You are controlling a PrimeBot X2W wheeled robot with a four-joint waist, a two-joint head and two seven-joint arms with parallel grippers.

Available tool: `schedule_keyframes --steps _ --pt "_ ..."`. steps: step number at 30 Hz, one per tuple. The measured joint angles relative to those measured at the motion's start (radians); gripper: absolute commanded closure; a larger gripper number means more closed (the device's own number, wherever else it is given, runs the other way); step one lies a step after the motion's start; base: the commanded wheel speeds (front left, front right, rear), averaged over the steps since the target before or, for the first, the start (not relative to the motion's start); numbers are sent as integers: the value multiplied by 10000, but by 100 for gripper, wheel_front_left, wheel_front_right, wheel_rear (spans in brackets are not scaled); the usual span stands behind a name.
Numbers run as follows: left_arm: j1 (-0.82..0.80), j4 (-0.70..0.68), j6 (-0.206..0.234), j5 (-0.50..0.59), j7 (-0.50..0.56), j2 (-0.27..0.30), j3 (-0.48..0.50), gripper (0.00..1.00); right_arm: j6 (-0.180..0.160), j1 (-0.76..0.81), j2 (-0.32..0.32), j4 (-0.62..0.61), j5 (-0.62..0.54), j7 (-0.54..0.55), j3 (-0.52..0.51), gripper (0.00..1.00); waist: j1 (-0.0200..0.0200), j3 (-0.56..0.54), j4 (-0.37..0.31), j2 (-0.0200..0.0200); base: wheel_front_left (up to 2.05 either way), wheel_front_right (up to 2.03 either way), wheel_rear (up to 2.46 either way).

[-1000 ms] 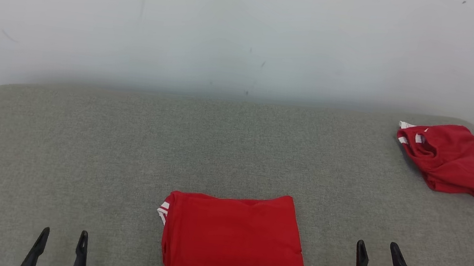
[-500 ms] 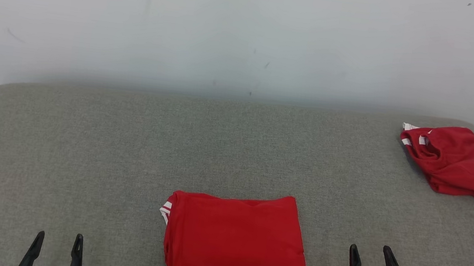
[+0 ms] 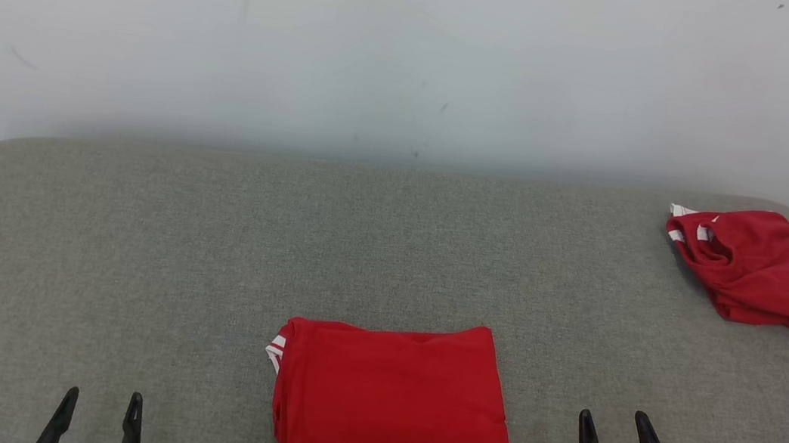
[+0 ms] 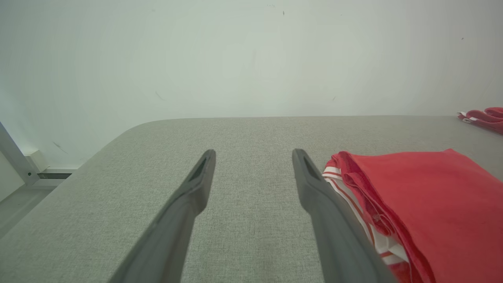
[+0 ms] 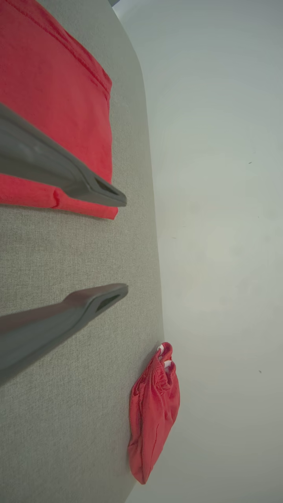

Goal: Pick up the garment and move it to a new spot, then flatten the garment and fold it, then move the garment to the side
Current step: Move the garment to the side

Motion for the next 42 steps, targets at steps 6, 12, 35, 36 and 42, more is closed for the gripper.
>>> schedule_keyframes --steps 6,12,35,36,42 --pt "0 19 0 0 0 -2 0 0 2 -2 -6 67 -21 0 33 0 0 -8 5 0 0 0 0" --pt "10 10 0 0 0 -8 29 0 2 -13 -12 128 -21 0 81 0 0 -11 -32 0 0 0 0" --pt "44 -42 0 2 0 -96 -48 0 0 -456 -69 244 -19 0 476 0 0 1 9 0 0 0 0" --pt "11 -38 0 2 0 -98 -88 0 2 -594 -100 259 -19 0 554 0 0 9 52 0 0 0 0" --pt "-269 33 0 0 0 -117 -458 0 2 -1734 -305 986 -121 -21 842 0 0 91 426 -2 0 0 0"
